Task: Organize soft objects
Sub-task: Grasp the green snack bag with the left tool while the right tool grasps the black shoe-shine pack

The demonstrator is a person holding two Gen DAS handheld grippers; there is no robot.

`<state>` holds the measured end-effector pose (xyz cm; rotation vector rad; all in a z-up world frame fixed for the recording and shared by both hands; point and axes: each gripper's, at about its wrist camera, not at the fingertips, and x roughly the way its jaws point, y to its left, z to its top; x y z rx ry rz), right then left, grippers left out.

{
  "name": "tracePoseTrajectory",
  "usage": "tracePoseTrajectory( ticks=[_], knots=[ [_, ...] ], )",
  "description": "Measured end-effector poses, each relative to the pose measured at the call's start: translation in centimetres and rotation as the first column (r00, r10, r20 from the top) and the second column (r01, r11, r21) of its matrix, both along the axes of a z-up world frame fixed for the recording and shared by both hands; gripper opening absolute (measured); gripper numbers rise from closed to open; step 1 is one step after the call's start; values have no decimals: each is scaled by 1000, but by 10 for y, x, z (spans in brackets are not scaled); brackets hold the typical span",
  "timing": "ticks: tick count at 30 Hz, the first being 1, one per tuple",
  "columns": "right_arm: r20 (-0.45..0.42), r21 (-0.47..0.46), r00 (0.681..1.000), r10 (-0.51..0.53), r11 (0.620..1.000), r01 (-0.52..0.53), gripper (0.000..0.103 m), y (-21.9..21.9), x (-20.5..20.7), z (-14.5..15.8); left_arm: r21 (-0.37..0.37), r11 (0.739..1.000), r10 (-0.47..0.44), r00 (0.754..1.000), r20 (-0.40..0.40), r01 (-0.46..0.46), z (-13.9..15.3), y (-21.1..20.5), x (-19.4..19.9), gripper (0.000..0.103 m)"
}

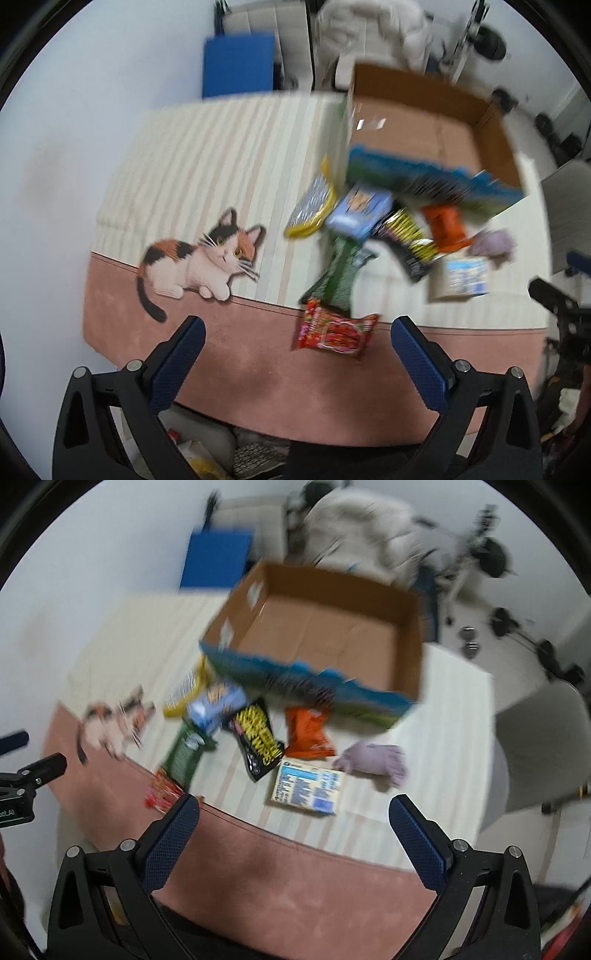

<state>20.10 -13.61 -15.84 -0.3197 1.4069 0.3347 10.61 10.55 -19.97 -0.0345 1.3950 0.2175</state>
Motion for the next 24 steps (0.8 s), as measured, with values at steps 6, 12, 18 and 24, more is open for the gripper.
tracePoseTrajectory(
  ticks=[6,12,18,24],
  knots=[
    [-158,-58,978,139,987,-149,90,61,45,-135,-87,996,-25,990,-139,13,-97,14,31,102],
    [-251,-112,944,217,962,-251,81,106,68,-222,-181,982,-88,972,-217,48,-163,6,65,89],
    [-333,-148,933,138,969,-196,51,107,77,-275,-242,966,-152,954,-258,88,-192,-7,76,59],
    [-470,-137,867,-164,984,111,47,61,56,-288,-261,963,-139,955,-263,68,-196,-8,71,42]
  ],
)
